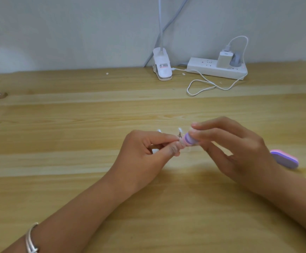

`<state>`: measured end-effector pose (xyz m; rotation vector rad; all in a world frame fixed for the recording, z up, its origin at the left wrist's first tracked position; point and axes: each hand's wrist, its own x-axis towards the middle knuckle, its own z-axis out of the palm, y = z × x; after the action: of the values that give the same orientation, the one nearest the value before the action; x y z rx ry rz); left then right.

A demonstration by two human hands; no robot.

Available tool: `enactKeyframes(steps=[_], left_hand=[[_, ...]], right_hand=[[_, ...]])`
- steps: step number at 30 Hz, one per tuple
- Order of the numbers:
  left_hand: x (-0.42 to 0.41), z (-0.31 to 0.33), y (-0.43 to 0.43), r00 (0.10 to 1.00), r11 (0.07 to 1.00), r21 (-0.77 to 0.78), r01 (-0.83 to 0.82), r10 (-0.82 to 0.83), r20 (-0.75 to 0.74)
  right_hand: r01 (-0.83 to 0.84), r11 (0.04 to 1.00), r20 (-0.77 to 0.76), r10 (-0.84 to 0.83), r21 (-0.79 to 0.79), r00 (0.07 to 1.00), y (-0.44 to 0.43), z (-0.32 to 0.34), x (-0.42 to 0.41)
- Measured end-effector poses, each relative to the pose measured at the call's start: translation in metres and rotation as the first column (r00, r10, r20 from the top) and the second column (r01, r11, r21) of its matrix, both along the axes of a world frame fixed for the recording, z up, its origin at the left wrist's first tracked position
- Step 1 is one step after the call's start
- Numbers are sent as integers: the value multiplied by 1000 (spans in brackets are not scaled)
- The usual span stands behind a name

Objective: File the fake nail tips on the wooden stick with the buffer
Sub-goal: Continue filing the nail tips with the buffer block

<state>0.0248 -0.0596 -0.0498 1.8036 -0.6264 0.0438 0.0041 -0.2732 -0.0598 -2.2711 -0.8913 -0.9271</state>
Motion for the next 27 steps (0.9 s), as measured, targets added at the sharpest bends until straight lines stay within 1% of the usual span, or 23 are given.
enactKeyframes(steps=[2,4,6,9,10,12,14,17,19,21,22,25,27], left_hand=[[0,1,0,998,999,-46,27,-30,-63],[-1,3,1,986,989,-130,69,-87,-142],[-1,6,2,972,977,-188,101,-137,-190],[-2,6,1,958,977,-176,119,-159,-237],[-2,5,1,956,979,-163,121,-159,-245],[-3,5,1,957,982,-146,123,-156,-246],[-3,6,1,948,979,-160,129,-169,-269],[-2,7,1,935,974,-185,130,-182,-304],[-2,8,1,933,971,-197,136,-193,-303],[-3,9,1,932,966,-213,147,-208,-298],[-3,9,1,930,965,-213,152,-213,-299],[-3,11,1,925,968,-202,146,-206,-318],[-3,11,1,924,968,-200,153,-211,-317]], right_hand=[[29,999,-3,-29,13,1000,0,0,0],[21,999,1,-21,27,1000,3,-1,-4],[13,998,-2,-13,65,1000,3,3,-5],[18,990,-1,-18,139,1000,4,9,-6],[-2,991,3,1,136,1000,6,9,-8],[-52,996,19,50,77,999,11,5,-11],[-48,998,24,47,39,999,6,5,-9],[5,997,5,-6,78,1000,1,8,-6],[-29,995,36,26,90,999,6,8,-11],[-76,997,69,73,34,995,11,5,-14],[-71,997,68,71,8,995,9,5,-13],[16,999,27,-17,44,999,-1,6,-6],[-7,997,45,4,73,999,3,7,-8]])
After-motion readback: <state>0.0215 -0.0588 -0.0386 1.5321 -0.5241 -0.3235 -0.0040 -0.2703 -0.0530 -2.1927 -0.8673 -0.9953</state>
